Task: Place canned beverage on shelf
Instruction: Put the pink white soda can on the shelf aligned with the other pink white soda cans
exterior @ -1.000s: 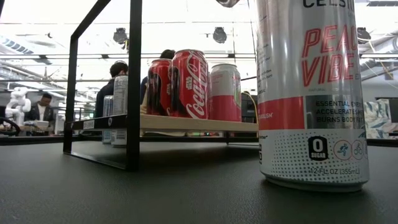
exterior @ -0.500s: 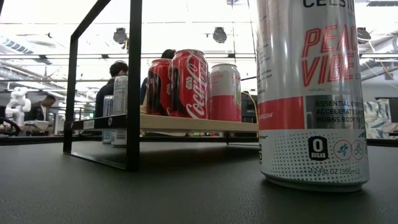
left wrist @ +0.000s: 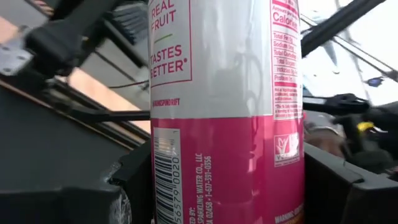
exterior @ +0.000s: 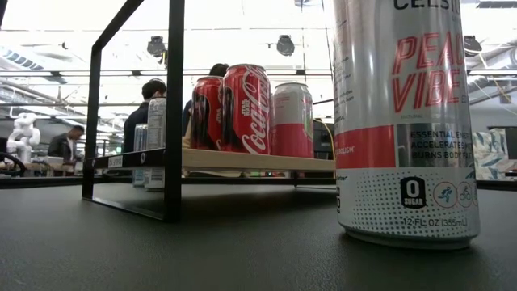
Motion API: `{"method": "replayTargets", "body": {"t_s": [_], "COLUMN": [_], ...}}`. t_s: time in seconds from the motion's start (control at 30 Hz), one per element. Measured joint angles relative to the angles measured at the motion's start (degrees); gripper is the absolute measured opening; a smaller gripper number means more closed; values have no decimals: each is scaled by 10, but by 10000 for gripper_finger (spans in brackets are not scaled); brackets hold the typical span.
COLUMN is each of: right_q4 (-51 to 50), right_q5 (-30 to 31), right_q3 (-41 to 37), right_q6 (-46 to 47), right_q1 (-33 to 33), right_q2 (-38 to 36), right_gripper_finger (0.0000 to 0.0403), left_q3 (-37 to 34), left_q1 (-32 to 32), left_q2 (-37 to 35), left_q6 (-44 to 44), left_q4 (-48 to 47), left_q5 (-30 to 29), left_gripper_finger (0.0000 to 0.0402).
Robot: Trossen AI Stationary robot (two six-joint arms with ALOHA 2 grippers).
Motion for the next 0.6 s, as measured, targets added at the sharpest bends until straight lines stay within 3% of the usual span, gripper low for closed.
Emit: {"method": "replayTargets", "body": {"t_s": [0.37, 0.6], "right_q4": [2, 57], "right_q5": [-1, -61], "right_q3": [0, 0], "right_q6": [-168, -184], "right_q1": [31, 43], "right_q2": [0, 8], "right_gripper_finger": [352, 360], "left_q3": [1, 1], "left_q1": [0, 0], "left_q2": [0, 0], "left_q6": [-66, -118], "left_q4": [64, 111], "left_q5": [132, 176], "left_gripper_finger": [281, 281]}}
